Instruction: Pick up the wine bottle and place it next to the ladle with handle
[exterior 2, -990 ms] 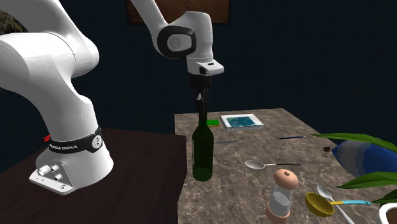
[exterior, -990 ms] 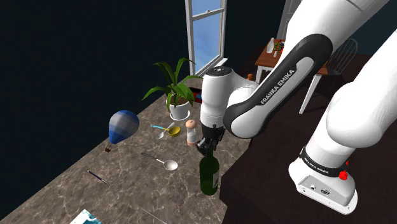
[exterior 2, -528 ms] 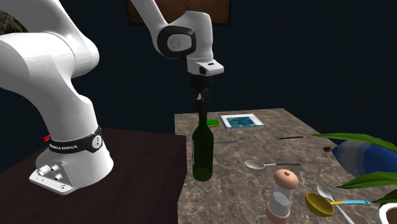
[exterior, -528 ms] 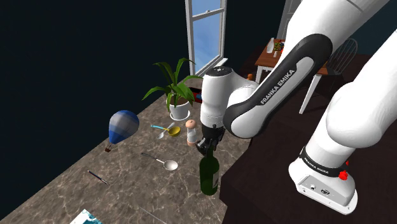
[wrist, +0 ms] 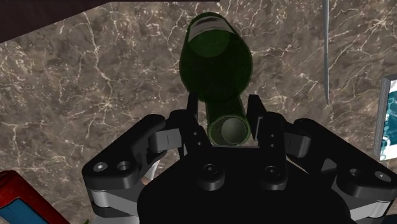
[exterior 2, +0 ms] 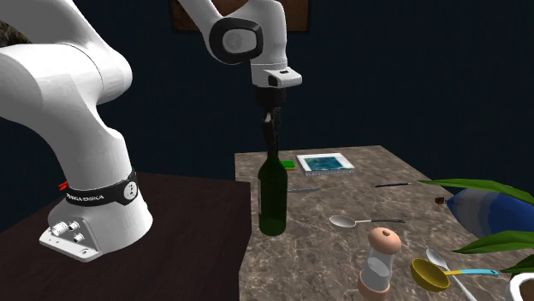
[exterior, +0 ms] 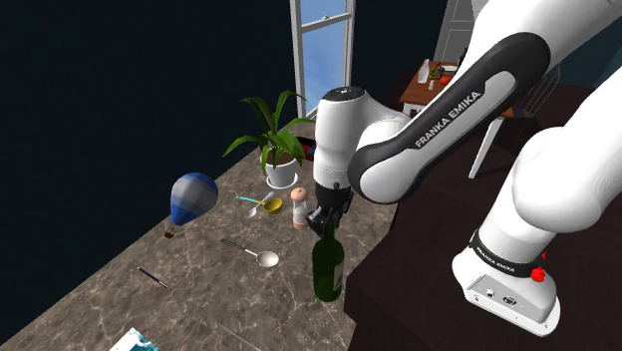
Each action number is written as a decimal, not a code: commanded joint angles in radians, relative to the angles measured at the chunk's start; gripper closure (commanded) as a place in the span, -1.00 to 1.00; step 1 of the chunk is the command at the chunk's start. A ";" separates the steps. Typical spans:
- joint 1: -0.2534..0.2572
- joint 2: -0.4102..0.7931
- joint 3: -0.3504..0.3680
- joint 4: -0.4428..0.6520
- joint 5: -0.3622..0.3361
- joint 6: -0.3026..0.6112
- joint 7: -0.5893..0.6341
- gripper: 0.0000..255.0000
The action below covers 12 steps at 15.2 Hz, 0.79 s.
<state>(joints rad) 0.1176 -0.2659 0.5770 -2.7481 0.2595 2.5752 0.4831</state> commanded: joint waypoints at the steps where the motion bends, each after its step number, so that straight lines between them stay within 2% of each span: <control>1: 0.009 -0.034 -0.012 0.008 0.013 -0.041 -0.011 1.00; 12: 0.034 -0.177 -0.063 0.068 0.034 -0.240 -0.036 1.00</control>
<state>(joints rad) 0.1492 -0.4278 0.5196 -2.6889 0.2929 2.3580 0.4484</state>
